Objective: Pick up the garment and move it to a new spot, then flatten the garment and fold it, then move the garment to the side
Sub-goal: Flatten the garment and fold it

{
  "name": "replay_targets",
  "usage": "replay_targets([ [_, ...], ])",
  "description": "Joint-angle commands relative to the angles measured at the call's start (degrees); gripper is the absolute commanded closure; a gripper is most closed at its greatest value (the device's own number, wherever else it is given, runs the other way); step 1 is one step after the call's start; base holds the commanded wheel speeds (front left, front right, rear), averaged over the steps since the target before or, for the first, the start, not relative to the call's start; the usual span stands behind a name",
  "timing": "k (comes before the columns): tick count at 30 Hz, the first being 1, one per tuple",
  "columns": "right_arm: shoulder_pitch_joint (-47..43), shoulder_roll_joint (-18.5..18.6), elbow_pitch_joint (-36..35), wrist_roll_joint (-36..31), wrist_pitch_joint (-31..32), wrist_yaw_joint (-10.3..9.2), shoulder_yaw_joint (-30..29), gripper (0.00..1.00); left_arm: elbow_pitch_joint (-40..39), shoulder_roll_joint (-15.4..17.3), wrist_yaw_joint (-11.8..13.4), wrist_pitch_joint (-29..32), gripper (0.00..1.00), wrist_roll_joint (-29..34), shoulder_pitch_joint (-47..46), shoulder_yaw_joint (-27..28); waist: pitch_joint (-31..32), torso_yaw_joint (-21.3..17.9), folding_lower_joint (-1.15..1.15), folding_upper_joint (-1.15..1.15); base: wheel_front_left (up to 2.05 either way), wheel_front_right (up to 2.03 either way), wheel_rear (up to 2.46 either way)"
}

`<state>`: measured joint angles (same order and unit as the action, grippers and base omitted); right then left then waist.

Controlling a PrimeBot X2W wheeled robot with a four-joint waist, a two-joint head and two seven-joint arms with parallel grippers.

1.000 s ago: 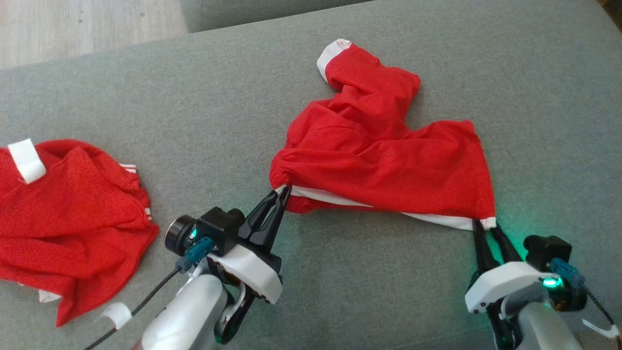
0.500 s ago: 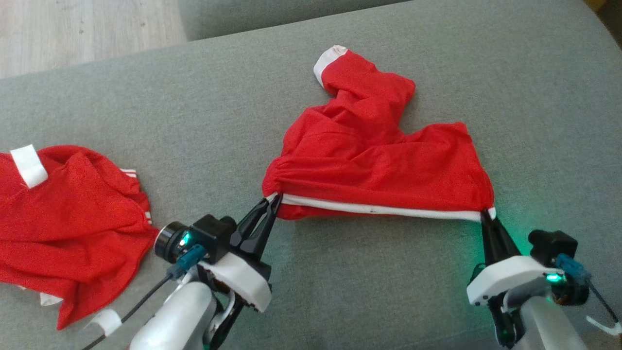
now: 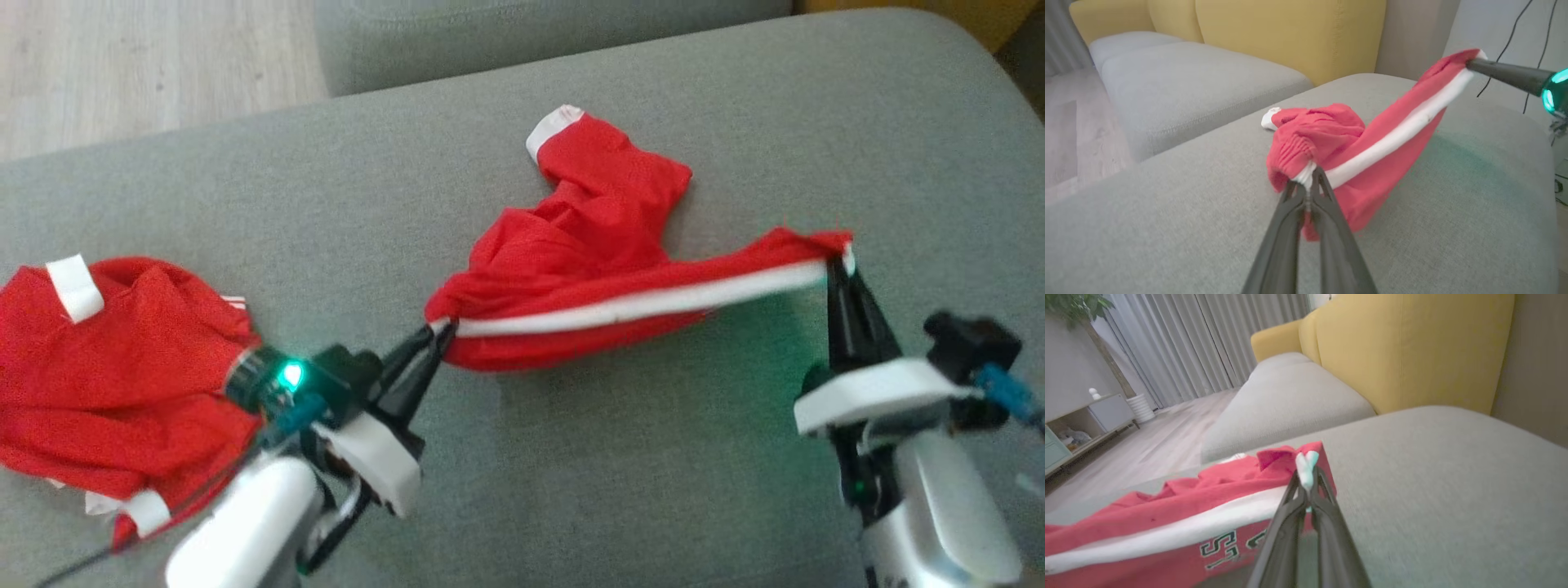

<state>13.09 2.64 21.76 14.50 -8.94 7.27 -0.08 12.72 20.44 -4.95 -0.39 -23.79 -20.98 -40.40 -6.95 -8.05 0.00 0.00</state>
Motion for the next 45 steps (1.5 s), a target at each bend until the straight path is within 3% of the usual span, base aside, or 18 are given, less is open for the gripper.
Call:
replay_targets([
  [1, 3.87, 0.23, -3.35, -0.68, 0.52, 0.22, 1.61, 1.00, -2.55, 2.00, -0.16, 0.47, 1.00, 0.26, -4.93, 2.57, 0.70, -0.02, 0.00, 0.00, 0.00, 0.00, 0.00],
  [7, 10.91, 0.23, -12.72, -2.60, 4.87, 0.22, 2.48, 1.00, -5.29, 5.55, -1.41, 4.49, 1.00, 0.29, -15.83, 4.67, 3.64, 0.10, 0.00, 0.00, 0.00, 0.00, 0.00],
  [13, 18.40, 0.23, -17.99, -3.96, 6.46, 0.22, 2.68, 1.00, -4.44, 5.70, -1.96, 6.40, 1.00, -0.59, -27.06, 6.44, 6.78, 0.57, 0.00, 0.00, 0.00, 0.00, 0.00],
  [16, 20.83, 0.23, -20.44, -7.24, 5.90, 0.22, 2.67, 1.00, -4.03, 5.74, -0.55, 4.78, 1.00, 0.44, -30.44, 8.20, 7.85, 0.84, 0.00, 0.00, 0.00, 0.00, 0.00],
  [23, 17.50, 0.23, -21.15, -10.55, 7.65, 0.22, 2.88, 1.00, -4.49, 5.50, 1.01, 4.05, 1.00, -0.94, -27.46, 8.61, 9.47, 1.92, 0.00, 0.00, 0.00, 0.00, 0.00],
  [30, 13.01, 0.23, -20.84, -9.62, 10.41, 0.22, 1.33, 1.00, -7.09, 4.91, 1.96, 6.24, 1.00, -5.03, -21.97, 8.66, 8.93, 2.70, 0.00, 0.00, 0.00, 0.00, 0.00],
  [37, 17.08, 0.23, -16.99, -8.73, 13.43, 0.22, 0.79, 1.00, -6.98, 4.62, 1.34, 10.39, 1.00, -9.28, -22.20, 9.12, 4.17, 2.03, 0.00, 0.00, 0.00, 0.00, 0.00],
  [45, 38.54, 0.23, -0.23, -4.75, 14.76, 0.22, -0.15, 1.00, 5.35, 4.10, -1.70, 13.95, 1.00, -11.09, -38.24, 8.89, -8.82, 0.44, 0.00, 0.00, 0.00, 0.00, 0.00],
])
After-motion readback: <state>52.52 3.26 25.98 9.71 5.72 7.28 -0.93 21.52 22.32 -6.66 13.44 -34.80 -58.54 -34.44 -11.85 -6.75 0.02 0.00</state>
